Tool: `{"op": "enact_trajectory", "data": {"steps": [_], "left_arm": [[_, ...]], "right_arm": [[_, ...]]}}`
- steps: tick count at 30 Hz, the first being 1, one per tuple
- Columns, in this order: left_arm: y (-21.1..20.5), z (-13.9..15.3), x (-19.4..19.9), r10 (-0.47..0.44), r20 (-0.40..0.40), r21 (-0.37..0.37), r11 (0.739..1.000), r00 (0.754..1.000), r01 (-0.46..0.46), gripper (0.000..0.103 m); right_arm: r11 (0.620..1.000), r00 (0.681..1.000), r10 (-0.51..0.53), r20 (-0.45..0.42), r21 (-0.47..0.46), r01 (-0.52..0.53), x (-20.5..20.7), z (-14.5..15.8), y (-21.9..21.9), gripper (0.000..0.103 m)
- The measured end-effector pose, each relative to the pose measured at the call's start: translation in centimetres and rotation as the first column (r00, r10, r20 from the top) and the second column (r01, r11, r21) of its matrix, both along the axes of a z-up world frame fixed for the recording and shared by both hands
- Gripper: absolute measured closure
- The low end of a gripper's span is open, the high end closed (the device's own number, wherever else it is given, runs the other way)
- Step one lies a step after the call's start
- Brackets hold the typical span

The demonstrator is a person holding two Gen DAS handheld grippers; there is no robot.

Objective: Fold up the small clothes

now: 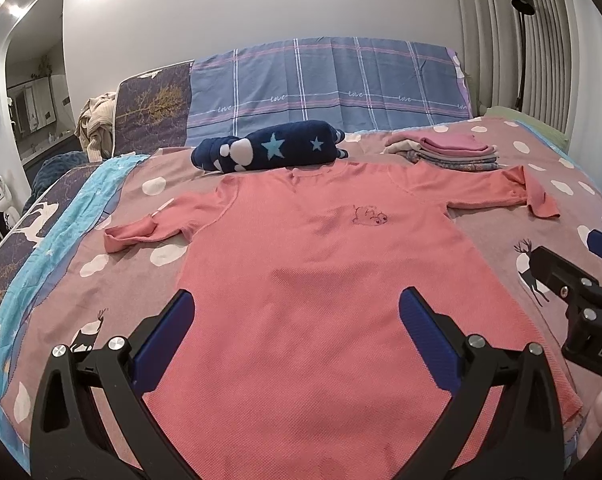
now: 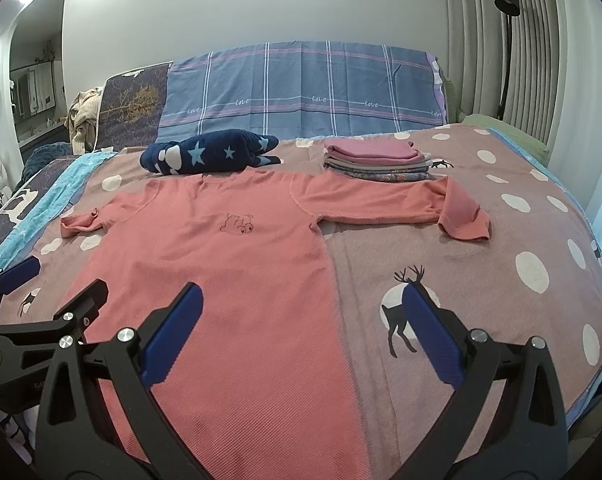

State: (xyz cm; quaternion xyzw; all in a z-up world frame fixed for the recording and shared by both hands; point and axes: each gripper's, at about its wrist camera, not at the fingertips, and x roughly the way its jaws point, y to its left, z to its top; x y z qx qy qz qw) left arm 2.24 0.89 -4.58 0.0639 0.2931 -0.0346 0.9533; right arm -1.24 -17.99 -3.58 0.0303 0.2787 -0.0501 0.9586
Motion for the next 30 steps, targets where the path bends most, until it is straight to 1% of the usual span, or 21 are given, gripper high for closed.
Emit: {"op": "enact_trajectory", "data": {"steps": [9,12,16,19,20,22,24,26,28,29,30], "left_arm": [[1.2,-0.8,1.3,0.032,-0.029,0.002,0.999,0.999,-0.032,0.001],[1.7,-1.2,2.0,0.038,-0.04,0.004,0.999,0.998,-0.038,0.001],[3.1,-1.5,3.8,0.042,-0.073,0.009,0.999,0.996,-0.041,0.001],[5.6,-1.3,5.5,0.039,-0.097,-0.027,0.999,0.995,-0.042,0.001],[7.2,-1.0,6.4,0.05,-0.1,-0.048,0.997,0.994,-0.055,0.002],[9.4,-0.6,7.6,0.064,-0.097,-0.077,0.994,0.993,-0.072,0.009],[12.4,-0.3,9.5,0.113,-0.105,-0.083,0.989,0.988,-0.122,0.011],[15.6,-0.2,11.7,0.166,-0.118,-0.084,0.981,0.979,-0.177,0.016],[18.4,-0.5,13.9,0.218,-0.141,-0.077,0.97,0.966,-0.23,0.018],[20.2,-0.7,15.3,0.259,-0.155,-0.072,0.959,0.953,-0.272,0.019],[22.9,-1.2,17.2,0.315,-0.176,-0.074,0.941,0.933,-0.331,0.019]], "right_arm": [[1.0,1.0,-0.004,-0.031,-0.011,0.004,1.3,-0.8,0.2,0.002],[1.0,0.999,-0.003,-0.043,-0.019,0.003,2.0,-1.0,0.3,0.002],[0.999,0.998,0.003,-0.062,-0.036,-0.005,3.1,-1.2,0.3,0.002],[0.998,0.997,0.007,-0.081,-0.067,-0.012,4.3,-1.3,0.1,0.002],[0.996,0.996,0.003,-0.089,-0.084,-0.011,4.8,-1.4,-0.1,0.002],[0.994,0.995,-0.004,-0.101,-0.105,-0.007,5.5,-1.5,-0.5,0.002],[0.993,0.993,-0.004,-0.122,-0.119,-0.011,6.6,-1.8,-0.9,0.002],[0.992,0.99,-0.004,-0.142,-0.123,-0.014,7.6,-2.1,-1.4,0.002],[0.992,0.986,-0.005,-0.166,-0.127,-0.017,9.0,-2.4,-1.7,0.002],[0.992,0.985,-0.005,-0.171,-0.128,-0.017,9.3,-2.5,-1.9,0.002],[0.991,0.984,-0.004,-0.181,-0.133,-0.02,10.2,-2.6,-1.9,0.002]]}}
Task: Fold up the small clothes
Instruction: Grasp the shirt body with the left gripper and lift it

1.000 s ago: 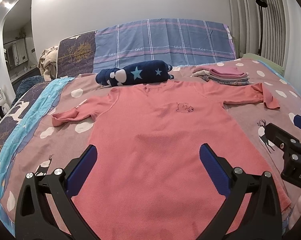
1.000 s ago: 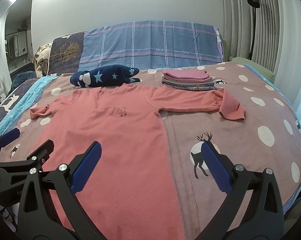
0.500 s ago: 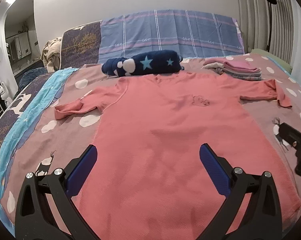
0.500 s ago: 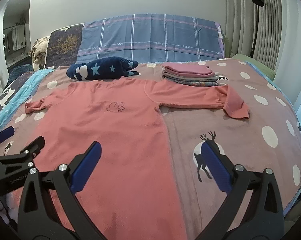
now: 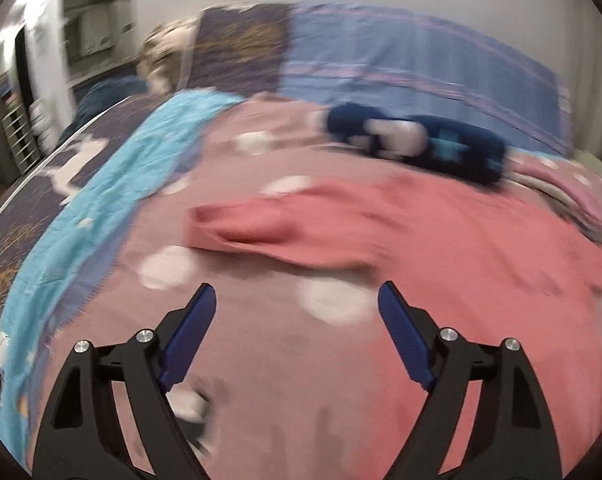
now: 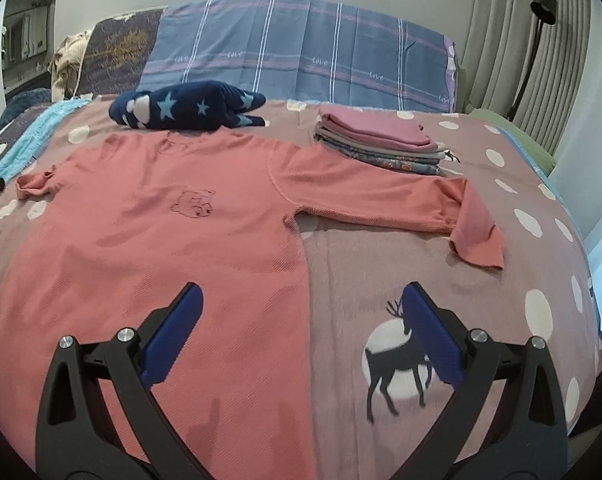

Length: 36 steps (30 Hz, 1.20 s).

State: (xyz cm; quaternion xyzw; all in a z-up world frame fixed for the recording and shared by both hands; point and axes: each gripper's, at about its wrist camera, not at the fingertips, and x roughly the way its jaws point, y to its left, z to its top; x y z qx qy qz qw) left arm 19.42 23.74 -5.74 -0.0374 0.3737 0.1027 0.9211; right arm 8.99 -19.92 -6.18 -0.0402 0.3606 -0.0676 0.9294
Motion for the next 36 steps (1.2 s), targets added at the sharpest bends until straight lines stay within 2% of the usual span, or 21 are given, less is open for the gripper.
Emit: {"op": "enact_trajectory", "data": {"steps": [4,6,8,11,12,14,15,16,19,22,25,27,28,30,32,34,36], "left_arm": [[7.2,-1.9,5.5,0.163,-0.044,0.019,0.986,0.986,-0.163,0.019],[9.4,-3.1,7.9,0.179,-0.079,0.042,0.984,0.981,-0.176,0.019],[11.2,-5.0,10.6,0.192,-0.152,0.037,0.981,0.969,-0.189,0.02],[13.5,-7.2,12.8,0.196,-0.224,-0.054,0.976,0.955,-0.213,0.036],[13.8,-7.5,13.1,0.191,-0.226,-0.087,0.973,0.955,-0.215,0.047],[14.2,-7.8,13.6,0.141,-0.207,-0.18,0.967,0.968,-0.179,0.087],[14.0,-7.6,13.6,0.135,-0.197,-0.185,0.968,0.971,-0.172,0.092],[13.6,-7.0,13.4,0.131,-0.171,-0.181,0.97,0.977,-0.162,0.097],[11.2,-4.4,12.4,0.051,-0.081,-0.227,0.971,0.995,-0.068,0.097],[6.2,-0.5,11.0,-0.081,0.025,-0.224,0.971,0.996,0.084,0.097],[0.3,3.0,9.1,-0.238,0.124,-0.231,0.937,0.963,0.262,0.097],[-4.6,3.9,7.3,-0.357,0.16,-0.196,0.902,0.92,0.385,0.097],[-7.1,3.8,6.3,-0.417,0.165,-0.175,0.879,0.894,0.443,0.097],[-10.0,2.7,5.4,-0.473,0.151,-0.156,0.856,0.868,0.494,0.095],[-12.2,0.3,5.0,-0.521,0.102,-0.155,0.833,0.847,0.531,0.094],[-13.3,-2.3,5.2,-0.538,0.037,-0.143,0.831,0.842,0.537,0.093],[-14.1,-4.9,5.0,-0.546,-0.036,-0.13,0.833,0.837,0.538,0.09]], "right_arm": [[0.999,1.0,0.014,-0.021,-0.03,-0.014,2.8,-0.3,0.3,0.002],[0.999,0.999,0.025,-0.042,-0.021,-0.026,4.4,-0.4,0.4,0.002],[0.999,0.998,0.033,-0.062,0.005,-0.033,6.0,-0.4,0.5,0.002],[0.999,0.998,0.037,-0.058,-0.011,-0.038,7.3,-0.4,1.0,0.002],[0.999,0.998,0.042,-0.054,-0.027,-0.044,7.7,-0.5,1.4,0.002],[0.997,0.997,0.052,-0.052,-0.046,-0.054,8.1,-0.8,1.9,0.002],[0.997,0.997,0.059,-0.058,-0.052,-0.062,8.3,-1.1,2.2,0.002],[0.996,0.996,0.065,-0.065,-0.054,-0.068,8.5,-1.4,2.3,0.002],[0.996,0.994,0.073,-0.078,-0.05,-0.077,8.9,-2.0,2.6,0.002],[0.997,0.995,0.062,-0.072,-0.032,-0.065,9.1,-1.9,2.3,0.002],[0.998,0.996,0.056,-0.065,-0.007,-0.056,8.7,-1.5,1.8,0.002],[0.999,0.997,0.054,-0.061,0.0,-0.055,8.2,-1.5,1.6,0.002],[0.999,0.997,0.053,-0.063,0.007,-0.053,7.9,-1.6,1.3,0.002],[0.999,0.996,0.046,-0.071,0.025,-0.045,7.7,-1.7,0.9,0.002],[0.998,0.995,0.044,-0.085,0.055,-0.04,7.6,-2.0,0.4,0.002],[0.993,0.992,0.07,-0.105,0.102,-0.059,7.7,-2.1,0.0,0.005],[0.975,0.982,0.146,-0.122,0.187,-0.122,8.1,-2.1,0.1,0.028]]}}
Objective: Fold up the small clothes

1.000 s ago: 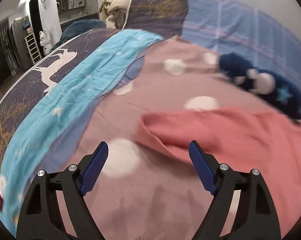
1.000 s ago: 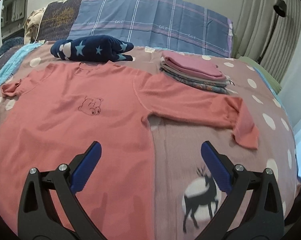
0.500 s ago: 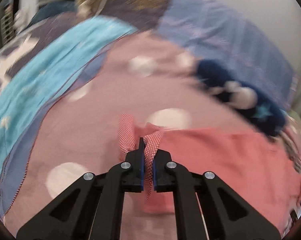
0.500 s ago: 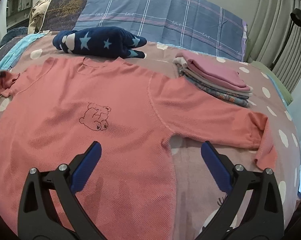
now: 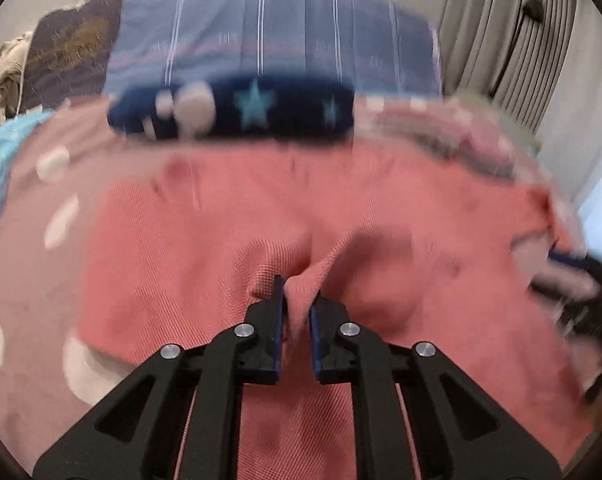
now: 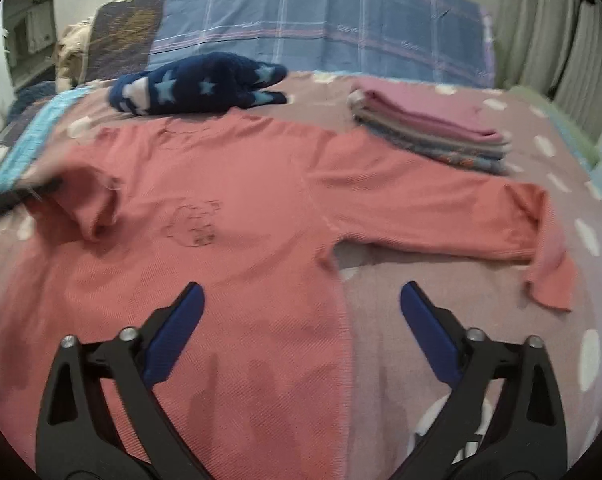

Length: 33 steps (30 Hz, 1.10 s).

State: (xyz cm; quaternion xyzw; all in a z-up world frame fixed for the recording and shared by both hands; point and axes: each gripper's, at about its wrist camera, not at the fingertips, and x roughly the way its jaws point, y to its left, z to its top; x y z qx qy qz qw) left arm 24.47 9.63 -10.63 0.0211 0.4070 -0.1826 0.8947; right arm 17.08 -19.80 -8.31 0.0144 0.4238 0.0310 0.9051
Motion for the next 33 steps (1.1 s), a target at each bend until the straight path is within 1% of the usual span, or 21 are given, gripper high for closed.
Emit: {"op": "enact_trajectory", "data": {"steps": [2,4,6,7,9,11,13,16,17,18,19,20,21,22,23,24,25,27,30,31,33], "left_arm": [[0.4,-1.1,-0.6,-0.013,-0.012,0.017,1.0,1.0,0.013,0.08],[0.7,-0.8,-1.4,-0.022,0.02,0.026,0.999,1.0,0.022,0.069],[0.8,-0.4,-1.9,-0.025,0.051,0.024,0.999,0.998,0.024,0.067],[0.7,-0.3,-2.0,-0.024,0.057,0.024,0.999,0.998,0.023,0.066],[0.9,-0.6,-1.6,-0.021,0.051,0.024,1.0,0.998,0.02,0.066],[1.1,-0.9,-1.4,-0.015,0.041,0.013,1.0,0.999,0.015,0.066],[1.2,-1.0,-1.2,-0.012,0.04,0.0,1.0,0.999,0.012,0.066],[1.2,-1.1,-1.3,-0.012,0.047,0.001,1.0,0.999,0.012,0.066],[1.2,-1.0,-1.3,-0.012,0.047,0.0,1.0,0.999,0.012,0.066],[1.3,-1.0,-1.3,-0.012,0.047,-0.004,1.0,0.999,0.012,0.066],[1.4,-1.0,-1.3,-0.01,0.048,-0.01,1.0,0.999,0.01,0.066],[1.7,-0.8,-1.4,-0.004,0.054,-0.02,1.0,0.999,0.005,0.066],[2.0,-0.6,-1.5,0.007,0.063,-0.031,1.0,0.998,-0.005,0.064],[2.5,-0.1,-1.7,0.034,0.084,-0.044,0.999,0.996,-0.031,0.048],[3.0,0.3,-2.0,0.059,0.104,-0.059,0.997,0.993,-0.053,0.027],[3.7,0.8,-2.3,0.087,0.134,-0.084,0.994,0.987,-0.076,0.022],[4.4,1.3,-2.6,0.106,0.167,-0.109,0.99,0.98,-0.088,0.021],[5.1,1.7,-2.6,0.122,0.187,-0.107,0.989,0.975,-0.104,0.02],[6.1,0.5,-1.4,0.165,0.118,-0.118,0.981,0.979,-0.152,0.02],[6.3,0.1,-1.0,0.173,0.087,-0.118,0.98,0.981,-0.162,0.02],[6.7,-1.0,0.1,0.193,0.009,-0.113,0.975,0.981,-0.191,0.02]], "right_arm": [[0.979,0.992,0.114,-0.054,0.176,-0.102,1.1,-0.2,0.3,0.069],[0.945,0.979,0.189,-0.072,0.283,-0.162,2.1,-0.3,1.0,0.072],[0.924,0.965,0.258,-0.051,0.305,-0.23,3.5,-0.2,2.5,0.06],[0.92,0.961,0.275,-0.037,0.302,-0.251,4.1,0.0,3.4,0.044],[0.897,0.945,0.328,-0.011,0.317,-0.307,5.4,0.5,5.3,0.04],[0.865,0.919,0.395,-0.011,0.342,-0.367,6.9,0.9,7.4,0.026],[0.861,0.912,0.411,-0.009,0.333,-0.385,8.2,1.3,9.3,0.024],[0.852,0.884,0.467,-0.009,0.271,-0.448,9.8,1.3,12.4,0.015],[0.855,0.874,0.485,-0.032,0.229,-0.466,10.2,1.0,13.8,0.019],[0.863,0.872,0.486,-0.055,0.189,-0.469,10.7,0.5,14.6,0.032],[0.861,0.864,0.497,-0.083,0.17,-0.479,10.9,0.4,15.1,0.093],[0.864,0.863,0.495,-0.1,0.162,-0.477,11.1,1.0,15.4,0.099],[0.871,0.877,0.478,-0.039,0.152,-0.468,10.7,2.1,14.9,0.099],[0.876,0.883,0.469,0.012,0.125,-0.466,10.2,3.3,14.2,0.099],[0.886,0.889,0.451,0.077,0.079,-0.457,9.6,4.9,13.5,0.099],[0.902,0.888,0.424,0.178,0.0,-0.431,8.6,7.0,12.4,0.099],[0.904,0.877,0.423,0.23,-0.044,-0.424,8.2,7.7,11.8,0.099],[0.899,0.832,0.437,0.342,-0.181,-0.398,6.0,8.9,10.2,0.098],[0.875,0.803,0.464,0.373,-0.335,-0.35,3.4,7.4,7.8,0.097],[0.866,0.811,0.469,0.35,-0.362,-0.345,3.1,6.4,7.0,0.094],[0.842,0.848,0.477,0.229,-0.397,-0.366,2.4,3.4,5.3,0.08]]}}
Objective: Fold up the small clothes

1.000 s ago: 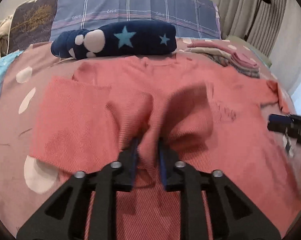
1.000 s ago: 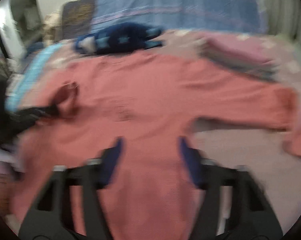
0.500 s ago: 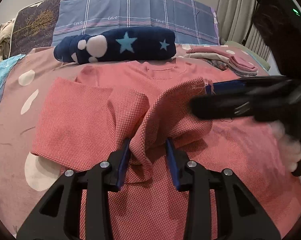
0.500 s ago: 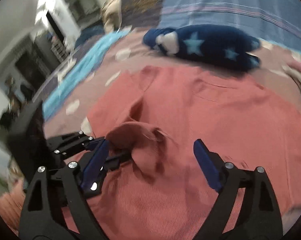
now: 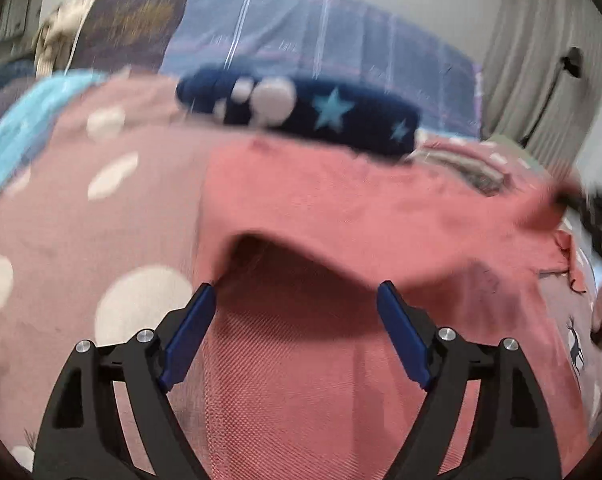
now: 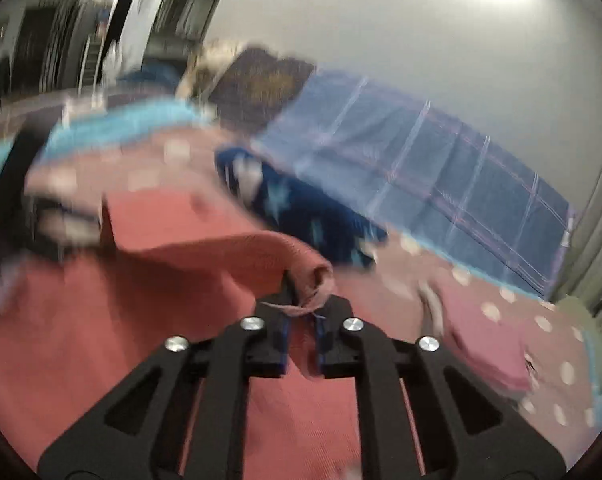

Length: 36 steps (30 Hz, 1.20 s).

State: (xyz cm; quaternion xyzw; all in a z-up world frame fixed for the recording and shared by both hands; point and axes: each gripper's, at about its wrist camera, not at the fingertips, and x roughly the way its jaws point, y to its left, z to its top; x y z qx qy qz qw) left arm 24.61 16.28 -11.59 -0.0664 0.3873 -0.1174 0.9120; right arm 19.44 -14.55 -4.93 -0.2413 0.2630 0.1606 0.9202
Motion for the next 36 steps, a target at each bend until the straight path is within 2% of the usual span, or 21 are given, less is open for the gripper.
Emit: {"op": "enact_trajectory", "data": {"steps": [1,2,4,8,10,13,15,21,22,23,24,25,28,29,30,31,32,33,34,35,36], "left_arm": [[0.2,-0.4,0.4,0.007,-0.027,-0.013,1.0,1.0,-0.008,0.02],[0.5,-0.5,0.4,0.007,-0.031,-0.022,1.0,0.999,-0.008,0.02],[0.5,-0.5,0.3,0.007,-0.029,-0.023,1.0,1.0,-0.008,0.02],[-0.1,-0.7,0.2,0.009,-0.031,0.015,1.0,0.999,-0.009,0.02],[0.0,-0.7,0.2,0.01,-0.031,0.02,1.0,0.999,-0.009,0.02],[0.1,-0.8,0.3,0.009,-0.035,0.015,1.0,0.999,-0.009,0.02],[0.1,-0.9,0.3,0.009,-0.037,0.015,1.0,0.999,-0.009,0.02],[0.3,-0.9,0.3,0.006,-0.036,0.004,1.0,0.999,-0.006,0.02],[0.4,-0.9,0.3,0.007,-0.036,-0.003,1.0,0.999,-0.007,0.02],[0.5,-0.8,0.3,0.01,-0.034,-0.009,1.0,0.999,-0.01,0.02],[0.8,-0.7,0.2,0.024,-0.031,-0.016,1.0,0.999,-0.025,0.02],[1.3,-0.6,0.2,0.044,-0.031,-0.029,0.999,0.999,-0.045,0.02],[3.0,-0.6,0.0,0.089,-0.041,-0.082,0.992,0.995,-0.092,0.02],[3.5,-0.7,0.0,0.102,-0.052,-0.096,0.99,0.993,-0.106,0.02],[3.9,-0.9,0.2,0.108,-0.064,-0.112,0.987,0.992,-0.115,0.02],[3.9,-1.0,0.3,0.109,-0.069,-0.115,0.987,0.992,-0.116,0.02],[3.7,-1.0,0.3,0.11,-0.07,-0.095,0.989,0.991,-0.117,0.02],[3.4,-1.0,0.3,0.111,-0.068,-0.077,0.99,0.992,-0.116,0.02],[2.9,-1.0,0.3,0.113,-0.065,-0.046,0.992,0.991,-0.116,0.02],[2.7,-1.0,0.4,0.114,-0.065,-0.032,0.993,0.991,-0.116,0.02],[2.7,-1.0,0.4,0.114,-0.064,-0.026,0.993,0.991,-0.116,0.02]], "right_arm": [[0.999,0.998,-0.025,-0.066,-0.027,0.023,-0.2,-1.6,-0.9,0.065],[0.999,0.993,-0.04,-0.111,-0.033,0.037,-0.3,-2.5,-1.6,0.058],[0.996,0.973,-0.082,-0.218,0.004,0.085,-0.6,-4.0,-3.4,0.056],[0.955,0.927,-0.145,-0.346,0.197,0.223,-0.9,-4.1,-7.7,0.049],[0.898,0.89,-0.148,-0.431,0.319,0.303,-0.2,-3.7,-9.5,0.049],[0.758,0.829,-0.067,-0.556,0.512,0.404,2.1,-3.8,-11.2,0.049],[0.679,0.791,-0.023,-0.612,0.571,0.461,3.5,-4.2,-11.0,0.049],[0.632,0.686,0.016,-0.727,0.539,0.556,6.9,-7.0,-8.1,0.045],[0.634,0.689,0.013,-0.725,0.539,0.555,7.4,-7.1,-7.8,0.044],[0.648,0.702,-0.006,-0.712,0.532,0.545,8.0,-6.8,-7.0,0.047],[0.666,0.717,-0.019,-0.697,0.526,0.529,8.3,-6.4,-6.6,0.06],[0.677,0.737,-0.013,-0.676,0.536,0.504,8.4,-5.7,-6.2,0.098],[0.693,0.861,-0.031,-0.508,0.61,0.385,8.0,-1.0,-5.5,0.098],[0.712,0.906,-0.063,-0.419,0.617,0.334,7.7,0.9,-5.5,0.098],[0.748,0.935,-0.12,-0.335,0.589,0.307,7.5,2.3,-5.6,0.098],[0.792,0.943,-0.186,-0.277,0.526,0.31,7.5,2.8,-5.5,0.095],[0.827,0.939,-0.226,-0.261,0.458,0.326,7.9,2.5,-5.4,0.085],[0.857,0.917,-0.246,-0.315,0.37,0.357,9.0,1.0,-5.3,0.077],[0.864,0.882,-0.279,-0.38,0.301,0.403,9.6,-0.8,-5.5,0.059],[0.861,0.85,-0.317,-0.42,0.249,0.444,9.9,-2.3,-5.7,0.056],[0.855,0.831,-0.344,-0.436,0.221,0.47,9.7,-3.5,-6.0,0.057]]}}
